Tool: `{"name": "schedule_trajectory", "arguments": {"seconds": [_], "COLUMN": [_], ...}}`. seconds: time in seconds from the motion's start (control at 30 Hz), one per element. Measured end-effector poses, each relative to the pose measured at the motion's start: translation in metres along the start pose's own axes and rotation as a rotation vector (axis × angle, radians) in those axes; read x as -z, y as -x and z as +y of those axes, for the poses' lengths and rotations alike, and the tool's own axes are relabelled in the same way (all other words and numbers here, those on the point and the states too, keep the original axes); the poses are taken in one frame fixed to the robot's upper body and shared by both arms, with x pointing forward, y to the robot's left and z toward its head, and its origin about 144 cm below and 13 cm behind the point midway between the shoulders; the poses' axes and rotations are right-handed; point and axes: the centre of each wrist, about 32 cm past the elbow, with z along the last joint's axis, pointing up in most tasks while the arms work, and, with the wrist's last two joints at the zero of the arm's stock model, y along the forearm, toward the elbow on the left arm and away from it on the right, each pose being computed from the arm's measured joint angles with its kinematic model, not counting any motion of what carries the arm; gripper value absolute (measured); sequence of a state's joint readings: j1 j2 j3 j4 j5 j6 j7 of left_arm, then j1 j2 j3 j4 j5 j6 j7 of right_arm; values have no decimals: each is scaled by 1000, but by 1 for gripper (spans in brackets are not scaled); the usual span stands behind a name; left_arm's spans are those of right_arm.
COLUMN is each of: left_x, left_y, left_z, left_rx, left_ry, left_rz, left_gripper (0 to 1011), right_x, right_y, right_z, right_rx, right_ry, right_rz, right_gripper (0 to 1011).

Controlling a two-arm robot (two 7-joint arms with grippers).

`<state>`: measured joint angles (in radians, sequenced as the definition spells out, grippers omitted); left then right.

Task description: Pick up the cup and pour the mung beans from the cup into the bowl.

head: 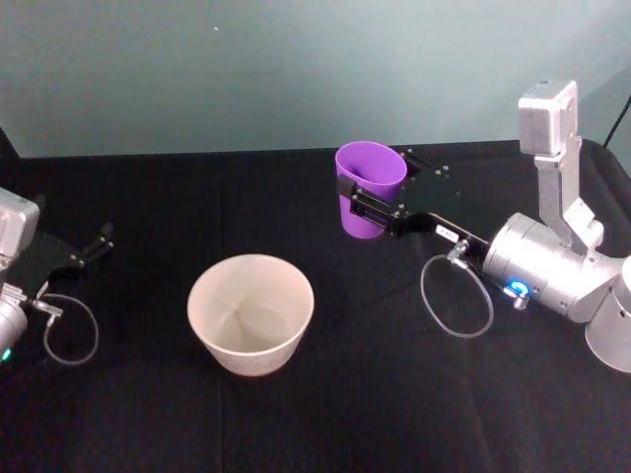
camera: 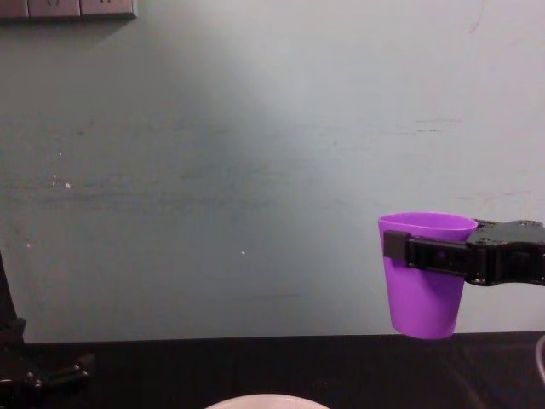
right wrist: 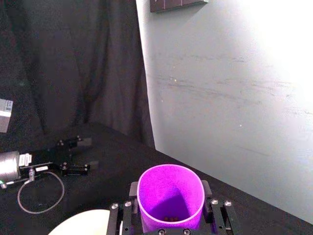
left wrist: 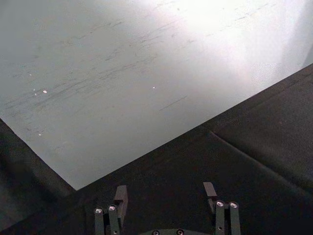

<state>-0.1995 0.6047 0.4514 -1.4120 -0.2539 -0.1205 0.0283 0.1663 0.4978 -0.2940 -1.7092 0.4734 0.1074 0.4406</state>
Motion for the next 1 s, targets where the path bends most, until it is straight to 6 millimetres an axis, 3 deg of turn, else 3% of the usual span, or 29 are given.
{"name": "schedule_trajectory", "arguments": {"seconds": [1.0], "left_x": [0], "left_y": [0], "left_z": [0], "left_rx": [0], "left_ry": [0], "left_rz": [0], "left_gripper": [1000], "right_x": [0], "right_y": [0], "right_z": [0], "right_rx": [0], "right_ry": [0], "right_rz": [0], "right_gripper": [724]}}
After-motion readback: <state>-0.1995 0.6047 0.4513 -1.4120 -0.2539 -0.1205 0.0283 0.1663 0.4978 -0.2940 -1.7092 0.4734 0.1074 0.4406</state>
